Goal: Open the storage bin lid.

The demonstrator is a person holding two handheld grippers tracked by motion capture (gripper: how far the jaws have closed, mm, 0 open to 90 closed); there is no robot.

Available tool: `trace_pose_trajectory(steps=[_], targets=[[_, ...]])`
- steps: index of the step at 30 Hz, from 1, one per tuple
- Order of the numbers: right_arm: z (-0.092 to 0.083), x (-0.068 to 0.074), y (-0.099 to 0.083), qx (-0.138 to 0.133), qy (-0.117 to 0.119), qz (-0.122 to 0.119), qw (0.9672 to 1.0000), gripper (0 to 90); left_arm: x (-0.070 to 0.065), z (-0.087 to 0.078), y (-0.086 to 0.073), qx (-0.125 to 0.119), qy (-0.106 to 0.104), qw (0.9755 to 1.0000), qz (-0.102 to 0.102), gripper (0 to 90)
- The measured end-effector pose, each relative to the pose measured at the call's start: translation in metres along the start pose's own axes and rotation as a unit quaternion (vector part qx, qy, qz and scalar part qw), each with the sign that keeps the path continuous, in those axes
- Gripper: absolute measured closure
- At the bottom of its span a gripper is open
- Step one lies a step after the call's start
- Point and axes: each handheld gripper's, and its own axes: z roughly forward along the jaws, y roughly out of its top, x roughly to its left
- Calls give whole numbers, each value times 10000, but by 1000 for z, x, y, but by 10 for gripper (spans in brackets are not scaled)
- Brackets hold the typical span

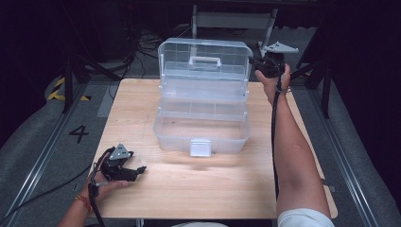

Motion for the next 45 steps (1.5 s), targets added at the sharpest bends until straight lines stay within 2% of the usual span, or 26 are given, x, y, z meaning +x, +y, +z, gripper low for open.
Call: trace_pose_trajectory(steps=[25, 29, 40, 45], targets=[[23, -7, 4, 307, -138, 21, 9994, 810, 0, 0, 0, 5, 3, 10000, 0, 199], [25, -7, 4, 343, -149, -39, 9993, 807, 0, 0, 0, 5, 3, 10000, -1, 199], [29, -10, 3, 372, -155, 25, 9992, 805, 0, 0, 0, 6, 6, 10000, 0, 199], [33, -9, 5, 466, -251, -36, 9986, 793, 0, 0, 0, 7, 6, 10000, 0, 199]])
